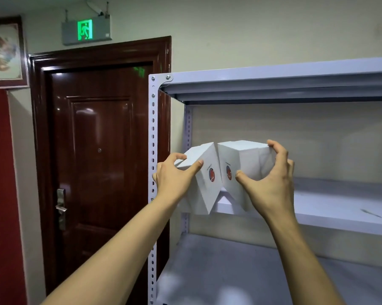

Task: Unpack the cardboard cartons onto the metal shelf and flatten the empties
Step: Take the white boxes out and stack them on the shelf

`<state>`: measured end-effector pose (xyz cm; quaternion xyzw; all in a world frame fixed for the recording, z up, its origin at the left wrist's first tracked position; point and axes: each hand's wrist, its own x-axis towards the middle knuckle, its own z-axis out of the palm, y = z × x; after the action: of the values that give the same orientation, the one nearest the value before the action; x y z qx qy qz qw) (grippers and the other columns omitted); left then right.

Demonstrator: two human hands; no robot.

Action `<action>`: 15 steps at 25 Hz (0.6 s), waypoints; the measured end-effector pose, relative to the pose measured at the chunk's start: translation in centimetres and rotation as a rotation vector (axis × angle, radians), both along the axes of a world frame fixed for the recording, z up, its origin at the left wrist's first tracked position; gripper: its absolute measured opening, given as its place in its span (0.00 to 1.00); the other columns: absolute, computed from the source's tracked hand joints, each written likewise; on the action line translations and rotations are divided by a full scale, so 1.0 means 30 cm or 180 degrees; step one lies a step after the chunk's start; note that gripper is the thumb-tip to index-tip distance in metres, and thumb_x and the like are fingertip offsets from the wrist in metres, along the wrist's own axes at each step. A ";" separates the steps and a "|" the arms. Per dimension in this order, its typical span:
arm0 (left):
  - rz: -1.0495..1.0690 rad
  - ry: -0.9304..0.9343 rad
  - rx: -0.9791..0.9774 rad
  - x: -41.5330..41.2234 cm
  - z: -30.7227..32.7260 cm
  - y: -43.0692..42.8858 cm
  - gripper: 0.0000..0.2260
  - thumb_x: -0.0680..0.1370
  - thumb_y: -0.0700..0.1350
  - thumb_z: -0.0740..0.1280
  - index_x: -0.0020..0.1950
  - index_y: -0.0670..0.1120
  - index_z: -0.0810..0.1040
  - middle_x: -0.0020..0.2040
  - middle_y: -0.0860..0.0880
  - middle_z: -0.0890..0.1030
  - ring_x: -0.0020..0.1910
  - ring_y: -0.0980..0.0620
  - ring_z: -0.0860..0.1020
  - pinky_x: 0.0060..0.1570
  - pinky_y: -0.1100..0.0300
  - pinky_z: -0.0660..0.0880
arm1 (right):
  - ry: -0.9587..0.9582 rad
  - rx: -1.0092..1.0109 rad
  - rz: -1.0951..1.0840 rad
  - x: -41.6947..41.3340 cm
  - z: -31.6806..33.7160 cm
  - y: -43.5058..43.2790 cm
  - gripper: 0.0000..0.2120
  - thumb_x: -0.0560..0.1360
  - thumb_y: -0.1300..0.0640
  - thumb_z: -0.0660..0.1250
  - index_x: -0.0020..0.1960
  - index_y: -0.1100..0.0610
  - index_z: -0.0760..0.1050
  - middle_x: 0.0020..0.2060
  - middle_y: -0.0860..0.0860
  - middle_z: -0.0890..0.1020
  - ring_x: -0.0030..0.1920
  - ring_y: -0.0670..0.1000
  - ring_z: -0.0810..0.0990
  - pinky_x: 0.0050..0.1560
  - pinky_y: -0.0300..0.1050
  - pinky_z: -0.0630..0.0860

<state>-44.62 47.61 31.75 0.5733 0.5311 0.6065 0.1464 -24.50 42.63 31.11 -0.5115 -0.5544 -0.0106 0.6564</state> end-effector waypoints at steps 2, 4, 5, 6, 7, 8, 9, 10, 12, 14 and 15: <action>0.0020 0.0036 -0.0118 -0.017 0.031 0.033 0.17 0.75 0.64 0.69 0.58 0.57 0.78 0.57 0.52 0.78 0.65 0.47 0.69 0.66 0.48 0.66 | -0.0074 -0.0012 -0.0005 -0.001 0.036 0.034 0.45 0.65 0.50 0.80 0.74 0.38 0.58 0.63 0.48 0.67 0.56 0.49 0.70 0.53 0.48 0.74; 0.0060 0.0025 -0.0248 -0.031 0.050 0.064 0.15 0.78 0.63 0.65 0.59 0.57 0.79 0.57 0.53 0.79 0.65 0.47 0.70 0.68 0.46 0.66 | -0.0153 -0.0004 -0.0021 -0.007 0.068 0.060 0.45 0.64 0.49 0.79 0.73 0.38 0.58 0.62 0.48 0.67 0.55 0.49 0.70 0.52 0.48 0.73; 0.0066 -0.0011 -0.0330 -0.037 0.050 0.086 0.15 0.79 0.63 0.63 0.59 0.56 0.79 0.57 0.53 0.78 0.65 0.46 0.70 0.68 0.45 0.66 | -0.0202 0.0010 -0.0032 -0.012 0.082 0.072 0.45 0.64 0.49 0.79 0.73 0.38 0.58 0.62 0.49 0.67 0.55 0.50 0.70 0.51 0.48 0.73; 0.0039 -0.0072 -0.0435 -0.042 0.045 0.106 0.16 0.80 0.63 0.62 0.59 0.55 0.78 0.57 0.52 0.78 0.64 0.45 0.71 0.68 0.44 0.67 | -0.0242 0.0026 -0.0049 -0.017 0.095 0.082 0.45 0.64 0.49 0.79 0.73 0.38 0.58 0.62 0.49 0.67 0.54 0.50 0.70 0.51 0.48 0.73; -0.0012 -0.0167 -0.0553 -0.044 0.036 0.123 0.17 0.79 0.64 0.60 0.58 0.55 0.77 0.57 0.51 0.78 0.63 0.44 0.71 0.67 0.43 0.69 | -0.0251 0.0043 -0.0069 -0.023 0.109 0.093 0.45 0.64 0.49 0.79 0.73 0.38 0.58 0.62 0.49 0.67 0.54 0.50 0.70 0.50 0.49 0.73; -0.0083 -0.0269 -0.0658 -0.042 0.024 0.136 0.19 0.78 0.66 0.57 0.58 0.55 0.76 0.58 0.49 0.77 0.63 0.42 0.72 0.66 0.41 0.70 | -0.0224 0.0064 -0.0078 -0.028 0.121 0.101 0.44 0.64 0.49 0.79 0.73 0.38 0.58 0.62 0.49 0.67 0.54 0.50 0.71 0.51 0.49 0.73; -0.0137 -0.0344 -0.0741 -0.037 0.012 0.143 0.22 0.76 0.68 0.55 0.59 0.55 0.75 0.59 0.48 0.76 0.62 0.41 0.72 0.64 0.40 0.72 | -0.0175 0.0095 -0.0071 -0.032 0.132 0.110 0.44 0.64 0.49 0.79 0.73 0.38 0.58 0.62 0.49 0.67 0.54 0.50 0.71 0.51 0.49 0.73; -0.0174 -0.0357 -0.0783 -0.033 0.000 0.153 0.26 0.74 0.69 0.53 0.62 0.54 0.74 0.60 0.46 0.76 0.61 0.40 0.73 0.63 0.38 0.73 | -0.0121 0.0134 -0.0051 -0.038 0.143 0.119 0.44 0.65 0.49 0.78 0.73 0.39 0.58 0.62 0.49 0.67 0.54 0.50 0.71 0.52 0.49 0.73; -0.0279 -0.0217 -0.0832 -0.018 -0.015 0.157 0.30 0.76 0.68 0.51 0.67 0.51 0.72 0.62 0.45 0.76 0.61 0.40 0.74 0.62 0.39 0.73 | -0.0023 0.0188 0.0005 -0.048 0.155 0.135 0.43 0.65 0.49 0.78 0.73 0.40 0.59 0.62 0.48 0.67 0.54 0.50 0.71 0.52 0.48 0.72; -0.0378 0.0009 -0.0868 -0.007 -0.035 0.160 0.26 0.82 0.63 0.52 0.69 0.47 0.73 0.63 0.46 0.77 0.62 0.42 0.74 0.65 0.44 0.72 | 0.0037 0.0212 0.0067 -0.060 0.160 0.148 0.43 0.65 0.48 0.78 0.73 0.41 0.59 0.60 0.46 0.66 0.54 0.50 0.71 0.52 0.47 0.71; -0.0388 0.0121 -0.0891 -0.005 -0.051 0.166 0.24 0.83 0.60 0.52 0.70 0.46 0.73 0.64 0.46 0.77 0.63 0.43 0.74 0.66 0.47 0.71 | 0.0055 0.0210 0.0089 -0.066 0.163 0.154 0.42 0.65 0.47 0.78 0.73 0.42 0.60 0.60 0.45 0.66 0.53 0.49 0.71 0.52 0.46 0.70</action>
<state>-44.76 52.59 30.21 0.5899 0.5773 0.5055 0.2513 -26.48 47.25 36.00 -0.4819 -0.5551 -0.0154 0.6778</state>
